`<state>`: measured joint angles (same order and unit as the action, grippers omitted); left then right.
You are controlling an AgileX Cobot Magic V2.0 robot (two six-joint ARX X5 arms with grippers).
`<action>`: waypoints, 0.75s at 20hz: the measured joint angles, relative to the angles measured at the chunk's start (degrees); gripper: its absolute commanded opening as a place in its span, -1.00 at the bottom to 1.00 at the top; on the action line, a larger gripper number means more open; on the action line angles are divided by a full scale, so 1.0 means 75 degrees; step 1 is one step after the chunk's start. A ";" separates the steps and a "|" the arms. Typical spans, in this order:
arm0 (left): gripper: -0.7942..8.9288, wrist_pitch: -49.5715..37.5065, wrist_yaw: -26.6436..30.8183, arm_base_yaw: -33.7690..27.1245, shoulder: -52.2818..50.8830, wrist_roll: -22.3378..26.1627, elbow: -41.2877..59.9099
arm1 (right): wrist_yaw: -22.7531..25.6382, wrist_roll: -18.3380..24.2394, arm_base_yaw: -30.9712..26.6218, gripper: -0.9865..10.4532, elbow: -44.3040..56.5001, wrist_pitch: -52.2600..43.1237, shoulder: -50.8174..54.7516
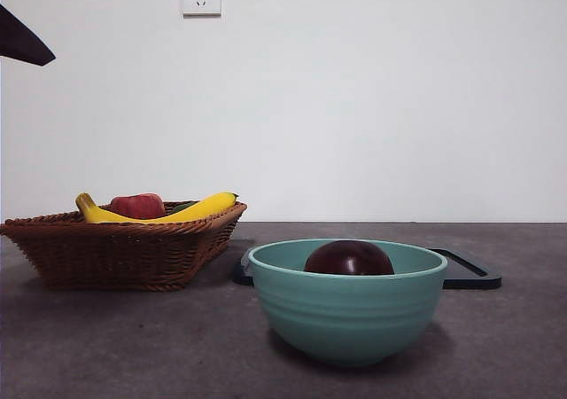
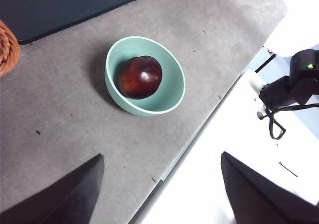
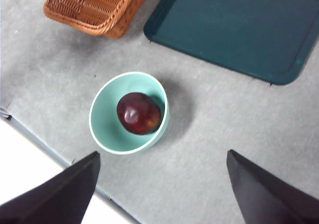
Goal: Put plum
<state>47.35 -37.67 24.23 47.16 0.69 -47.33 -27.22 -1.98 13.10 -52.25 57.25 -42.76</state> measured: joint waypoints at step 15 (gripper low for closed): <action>-0.07 -0.0003 0.0000 0.0000 0.0000 -0.0003 0.0000 | 0.1227 -0.1265 0.2127 -0.27 0.0691 -0.2553 -0.3089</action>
<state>47.33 -37.67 24.23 47.16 0.67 -47.33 -18.02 -11.46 29.06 -47.07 38.11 -65.93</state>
